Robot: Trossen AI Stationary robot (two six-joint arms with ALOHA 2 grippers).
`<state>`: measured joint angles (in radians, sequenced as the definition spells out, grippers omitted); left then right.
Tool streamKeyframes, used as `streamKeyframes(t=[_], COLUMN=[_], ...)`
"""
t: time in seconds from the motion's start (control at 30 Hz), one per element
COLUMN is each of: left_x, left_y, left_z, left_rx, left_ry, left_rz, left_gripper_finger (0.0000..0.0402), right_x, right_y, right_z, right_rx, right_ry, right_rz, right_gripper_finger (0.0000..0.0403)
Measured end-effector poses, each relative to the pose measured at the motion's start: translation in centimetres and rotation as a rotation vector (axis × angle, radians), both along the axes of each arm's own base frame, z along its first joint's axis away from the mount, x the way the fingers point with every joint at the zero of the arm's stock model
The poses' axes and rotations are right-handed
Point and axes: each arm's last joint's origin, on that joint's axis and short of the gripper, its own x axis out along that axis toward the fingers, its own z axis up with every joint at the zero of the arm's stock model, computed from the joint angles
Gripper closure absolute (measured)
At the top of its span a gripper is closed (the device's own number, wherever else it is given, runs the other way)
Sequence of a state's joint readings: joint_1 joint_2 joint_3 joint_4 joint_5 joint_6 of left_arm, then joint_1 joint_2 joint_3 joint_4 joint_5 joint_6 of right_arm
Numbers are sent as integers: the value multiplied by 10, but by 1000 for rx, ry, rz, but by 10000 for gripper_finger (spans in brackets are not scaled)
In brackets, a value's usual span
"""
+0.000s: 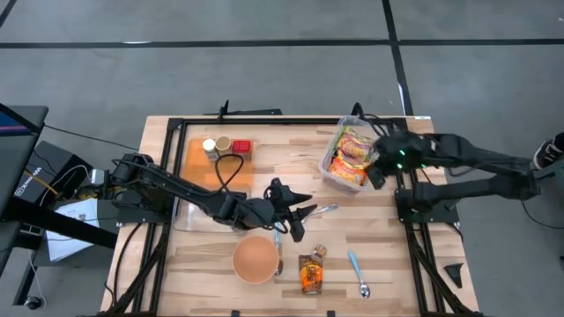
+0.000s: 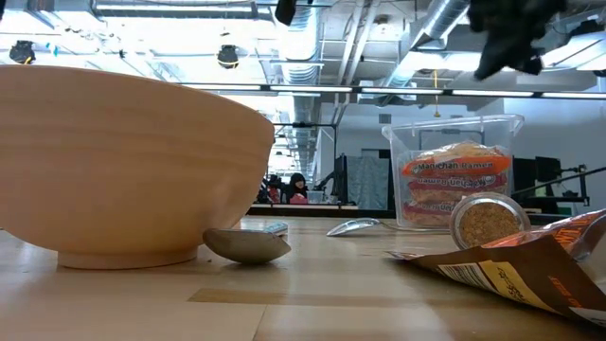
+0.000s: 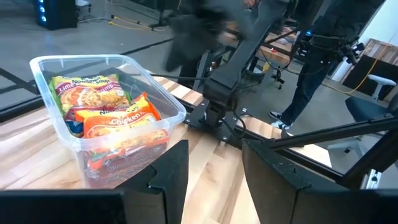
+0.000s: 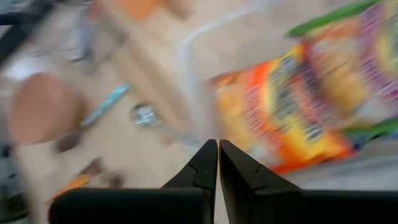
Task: Pick & Place Food Item
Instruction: Put the blue spoon into the bottom transparent bin
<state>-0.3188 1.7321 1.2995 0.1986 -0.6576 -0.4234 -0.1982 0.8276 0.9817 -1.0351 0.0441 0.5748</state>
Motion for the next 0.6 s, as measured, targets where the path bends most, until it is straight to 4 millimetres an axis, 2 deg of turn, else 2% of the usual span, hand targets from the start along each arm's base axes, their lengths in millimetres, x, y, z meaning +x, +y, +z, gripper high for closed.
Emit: streamKeyframes(t=[0.13, 0.3, 0.43, 0.6], left_x=[1, 1, 1, 0], left_y=[3, 3, 2, 1], left_z=[0, 0, 0, 0], left_rx=[22, 72, 73, 73], left_ry=[9, 28, 28, 28], left_rz=[4, -6, -8, -11], left_gripper_finger=[257, 257, 257, 257], right_x=[-9, -14, -10, 1], right_y=[25, 52, 77, 115], right_z=[4, 0, -6, -23], right_rx=[87, 146, 146, 188], right_ry=[-42, 3, 36, 150], right_rz=[29, 53, 76, 66], right_gripper_finger=[390, 389, 379, 341])
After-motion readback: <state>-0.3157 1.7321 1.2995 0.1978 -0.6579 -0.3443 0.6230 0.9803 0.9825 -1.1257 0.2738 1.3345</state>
